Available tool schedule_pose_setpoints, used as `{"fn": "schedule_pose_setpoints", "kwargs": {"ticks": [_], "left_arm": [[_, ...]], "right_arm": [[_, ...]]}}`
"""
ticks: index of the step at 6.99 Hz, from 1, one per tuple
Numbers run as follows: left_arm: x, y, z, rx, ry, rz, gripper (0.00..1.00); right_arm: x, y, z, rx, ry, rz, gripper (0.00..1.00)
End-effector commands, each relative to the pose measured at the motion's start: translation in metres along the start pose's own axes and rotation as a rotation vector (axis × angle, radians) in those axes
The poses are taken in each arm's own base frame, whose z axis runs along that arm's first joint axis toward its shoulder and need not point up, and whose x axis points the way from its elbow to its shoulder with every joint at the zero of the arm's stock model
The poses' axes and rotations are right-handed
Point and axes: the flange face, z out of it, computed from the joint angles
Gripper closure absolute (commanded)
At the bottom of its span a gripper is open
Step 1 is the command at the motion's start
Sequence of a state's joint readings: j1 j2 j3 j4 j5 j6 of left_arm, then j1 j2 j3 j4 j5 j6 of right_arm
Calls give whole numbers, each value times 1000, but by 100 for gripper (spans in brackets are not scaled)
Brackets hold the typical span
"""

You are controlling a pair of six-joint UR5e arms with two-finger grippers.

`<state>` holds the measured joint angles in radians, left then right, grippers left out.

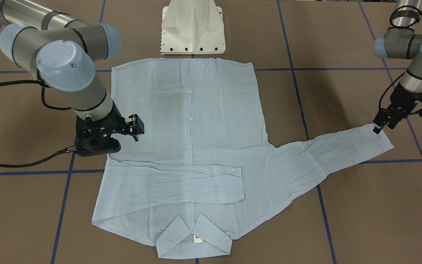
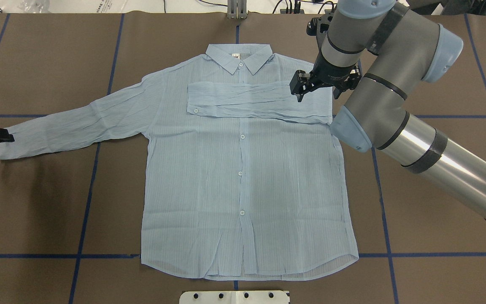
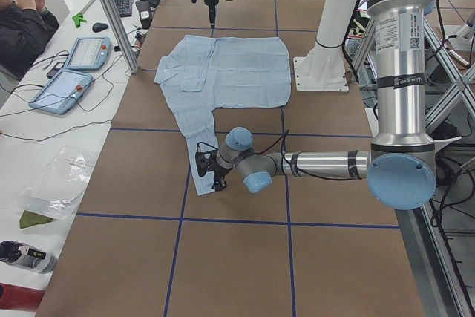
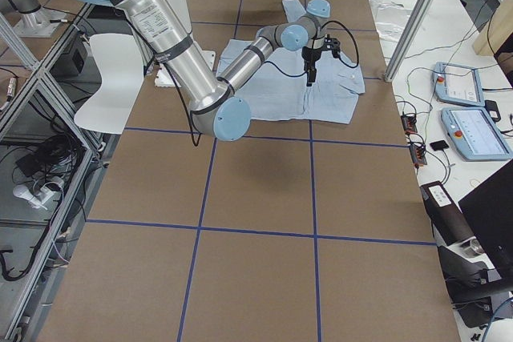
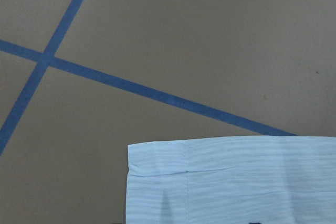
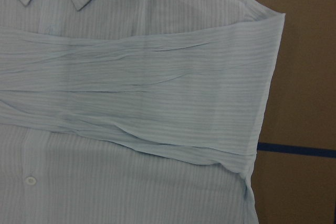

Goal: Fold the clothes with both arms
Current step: 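Grasp the other sleeve cuff with the left gripper while the right holds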

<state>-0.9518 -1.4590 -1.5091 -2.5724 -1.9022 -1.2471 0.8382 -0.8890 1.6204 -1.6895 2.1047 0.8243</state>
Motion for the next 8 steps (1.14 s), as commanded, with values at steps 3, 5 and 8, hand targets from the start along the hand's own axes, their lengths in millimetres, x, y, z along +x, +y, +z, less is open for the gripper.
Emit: {"fn": "schedule_pose_setpoints", "kwargs": {"ticks": [3, 5, 8], "left_arm": [[-11, 3, 8, -8, -27, -1, 32], [-17, 10, 11, -20, -38, 3, 38], [-16, 18, 12, -33, -40, 13, 40]], "right_arm": [[-1, 2, 3, -3, 3, -2, 0], [-1, 2, 3, -4, 4, 1, 0], [0, 2, 5, -5, 7, 4, 0]]}}
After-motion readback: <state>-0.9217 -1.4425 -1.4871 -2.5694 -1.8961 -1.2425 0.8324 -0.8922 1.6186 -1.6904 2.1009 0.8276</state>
